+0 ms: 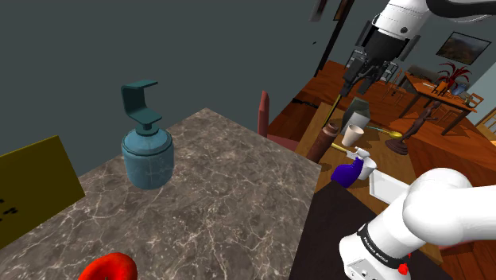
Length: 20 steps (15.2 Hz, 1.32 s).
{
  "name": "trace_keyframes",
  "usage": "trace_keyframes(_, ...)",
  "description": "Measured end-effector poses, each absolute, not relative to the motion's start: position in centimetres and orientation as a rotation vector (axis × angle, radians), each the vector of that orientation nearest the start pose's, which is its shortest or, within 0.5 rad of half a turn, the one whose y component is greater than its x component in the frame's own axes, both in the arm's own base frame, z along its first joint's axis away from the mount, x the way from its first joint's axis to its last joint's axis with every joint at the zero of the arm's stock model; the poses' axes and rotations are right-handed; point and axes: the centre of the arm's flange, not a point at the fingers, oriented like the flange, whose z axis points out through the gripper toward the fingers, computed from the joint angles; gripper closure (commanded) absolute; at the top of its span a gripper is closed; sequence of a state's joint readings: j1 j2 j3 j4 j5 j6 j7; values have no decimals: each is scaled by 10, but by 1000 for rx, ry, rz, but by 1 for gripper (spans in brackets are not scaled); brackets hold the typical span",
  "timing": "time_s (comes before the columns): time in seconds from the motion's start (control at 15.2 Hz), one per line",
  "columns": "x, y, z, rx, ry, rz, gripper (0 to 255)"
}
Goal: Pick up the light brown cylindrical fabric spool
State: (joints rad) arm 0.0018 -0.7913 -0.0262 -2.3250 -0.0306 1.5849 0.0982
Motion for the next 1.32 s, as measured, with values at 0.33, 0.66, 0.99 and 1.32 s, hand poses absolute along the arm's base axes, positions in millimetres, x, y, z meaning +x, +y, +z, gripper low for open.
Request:
trace_keyframes(0.33,314,-47,584,-3134,207,-108,0)
trace_keyframes(0.66,325,-99,549,-3114,247,-153,0)
trace_keyframes(0.99,340,-151,509,-3093,287,-199,0)
trace_keyframes(1.32,350,-204,473,-3070,325,-245,0)
